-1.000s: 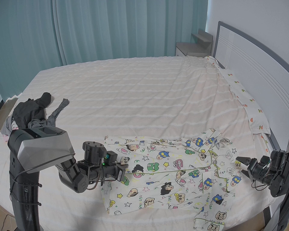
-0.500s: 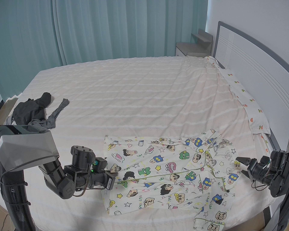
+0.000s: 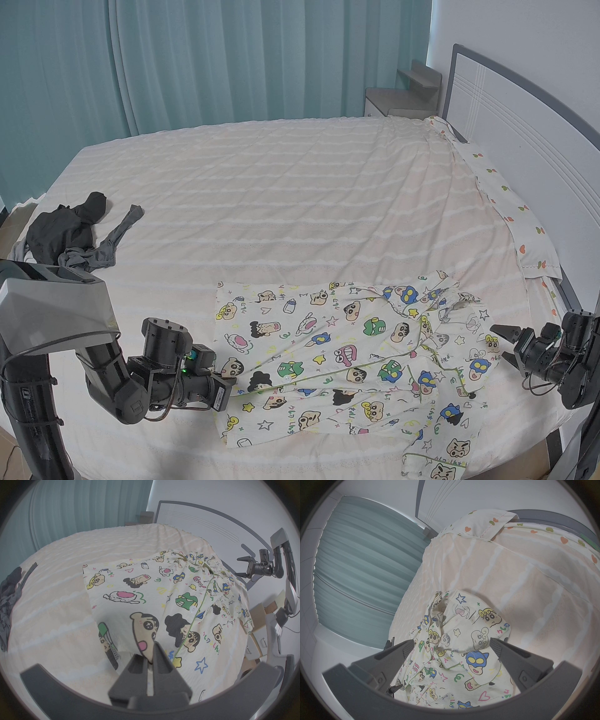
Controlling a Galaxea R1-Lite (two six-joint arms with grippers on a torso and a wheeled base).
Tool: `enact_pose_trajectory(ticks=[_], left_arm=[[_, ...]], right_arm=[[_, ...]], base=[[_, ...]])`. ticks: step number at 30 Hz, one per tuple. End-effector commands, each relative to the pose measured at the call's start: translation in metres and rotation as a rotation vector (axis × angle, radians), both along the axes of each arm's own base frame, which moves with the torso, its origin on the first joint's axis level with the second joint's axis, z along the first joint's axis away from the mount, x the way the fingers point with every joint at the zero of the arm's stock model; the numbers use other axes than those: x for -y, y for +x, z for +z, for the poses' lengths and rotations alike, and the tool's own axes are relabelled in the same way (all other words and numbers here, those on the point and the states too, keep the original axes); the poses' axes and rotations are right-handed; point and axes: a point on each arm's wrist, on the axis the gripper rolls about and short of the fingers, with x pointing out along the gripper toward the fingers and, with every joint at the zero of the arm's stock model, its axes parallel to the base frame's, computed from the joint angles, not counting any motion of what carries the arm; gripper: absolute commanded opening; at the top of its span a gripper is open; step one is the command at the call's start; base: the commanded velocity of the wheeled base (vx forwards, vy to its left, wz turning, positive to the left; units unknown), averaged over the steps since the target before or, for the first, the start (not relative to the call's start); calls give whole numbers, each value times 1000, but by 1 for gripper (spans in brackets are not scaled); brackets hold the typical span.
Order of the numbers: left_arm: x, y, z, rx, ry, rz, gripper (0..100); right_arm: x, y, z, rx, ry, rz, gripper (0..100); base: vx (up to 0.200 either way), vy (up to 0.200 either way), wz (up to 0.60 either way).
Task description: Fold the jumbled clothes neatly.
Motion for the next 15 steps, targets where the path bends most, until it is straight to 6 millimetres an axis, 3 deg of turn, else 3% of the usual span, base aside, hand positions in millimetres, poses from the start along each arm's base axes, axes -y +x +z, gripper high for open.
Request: enact_pose_trajectory(ticks=[1, 2, 3, 10, 14, 15], left_arm=[[-3, -5, -5, -33, 1, 12, 0], [-4, -5, -5, -33, 1, 14, 0], [-5, -7, -6, -36, 3, 15, 100], [-11, -4, 0, 8, -45, 67, 100], [-14, 13, 15, 86, -132, 147, 100], [-11, 26, 24, 116, -190, 221, 100]], right_arm=[[1, 1, 1, 15, -5, -4, 100], [1, 1, 1, 15, -5, -4, 100], [1, 1, 1, 15, -5, -4, 100], [1, 1, 1, 14, -5, -5, 100], [1, 1, 1, 14, -5, -5, 100], [1, 1, 1, 14, -5, -3, 100]], base=[[0, 0, 0], [0, 0, 0], [0, 0, 0], [0, 0, 0], [0, 0, 0], [0, 0, 0]])
